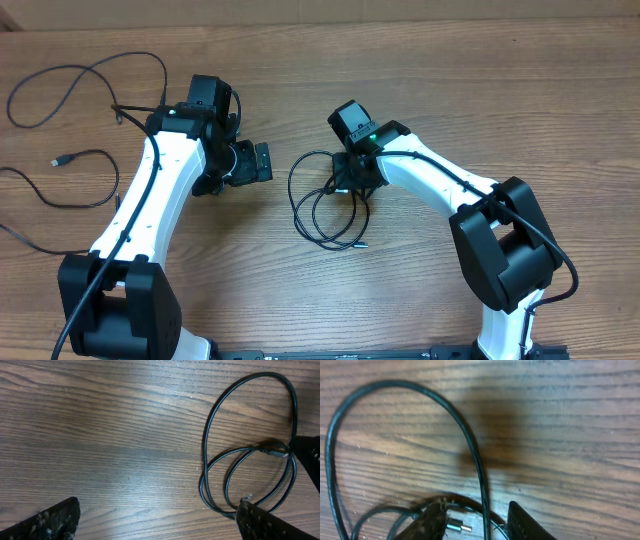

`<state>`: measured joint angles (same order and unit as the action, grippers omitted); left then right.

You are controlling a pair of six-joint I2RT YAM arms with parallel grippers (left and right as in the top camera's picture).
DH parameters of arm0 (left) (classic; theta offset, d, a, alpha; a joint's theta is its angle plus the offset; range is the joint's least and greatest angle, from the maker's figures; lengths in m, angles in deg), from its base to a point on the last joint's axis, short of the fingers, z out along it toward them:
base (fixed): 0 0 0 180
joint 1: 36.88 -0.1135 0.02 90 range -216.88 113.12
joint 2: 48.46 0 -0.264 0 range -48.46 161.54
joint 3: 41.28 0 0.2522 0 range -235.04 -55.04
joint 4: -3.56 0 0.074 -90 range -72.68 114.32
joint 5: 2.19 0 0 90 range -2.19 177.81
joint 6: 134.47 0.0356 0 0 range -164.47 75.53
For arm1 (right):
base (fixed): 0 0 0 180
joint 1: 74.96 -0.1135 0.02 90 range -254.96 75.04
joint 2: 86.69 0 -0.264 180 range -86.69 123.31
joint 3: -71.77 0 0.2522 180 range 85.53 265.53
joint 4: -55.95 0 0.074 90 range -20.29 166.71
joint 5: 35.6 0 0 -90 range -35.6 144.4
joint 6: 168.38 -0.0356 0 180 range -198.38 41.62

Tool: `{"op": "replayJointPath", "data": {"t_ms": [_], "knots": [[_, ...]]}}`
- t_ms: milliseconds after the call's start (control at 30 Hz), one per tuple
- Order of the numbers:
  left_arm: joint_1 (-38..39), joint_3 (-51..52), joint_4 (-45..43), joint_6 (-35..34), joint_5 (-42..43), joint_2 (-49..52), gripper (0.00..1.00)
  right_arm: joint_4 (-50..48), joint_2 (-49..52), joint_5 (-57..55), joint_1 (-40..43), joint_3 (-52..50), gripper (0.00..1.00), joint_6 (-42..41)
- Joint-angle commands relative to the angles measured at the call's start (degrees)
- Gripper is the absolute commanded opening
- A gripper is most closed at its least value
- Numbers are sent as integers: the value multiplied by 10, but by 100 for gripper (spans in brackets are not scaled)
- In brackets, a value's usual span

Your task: Untangle cables

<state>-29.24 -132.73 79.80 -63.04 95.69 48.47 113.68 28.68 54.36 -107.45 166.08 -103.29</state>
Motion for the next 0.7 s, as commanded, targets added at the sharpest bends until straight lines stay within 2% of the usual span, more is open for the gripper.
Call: {"op": "replayJointPath", "data": {"t_ms": [0, 433, 667], "knots": [[3, 1, -1, -10, -3, 3, 100, -12, 5, -10, 1, -3, 35, -28], [3, 1, -1, -10, -4, 3, 100, -21, 6, -31, 1, -35, 34, -27], [3, 1, -1, -10, -4, 3, 100, -24, 6, -31, 1, -39, 27, -27]]}}
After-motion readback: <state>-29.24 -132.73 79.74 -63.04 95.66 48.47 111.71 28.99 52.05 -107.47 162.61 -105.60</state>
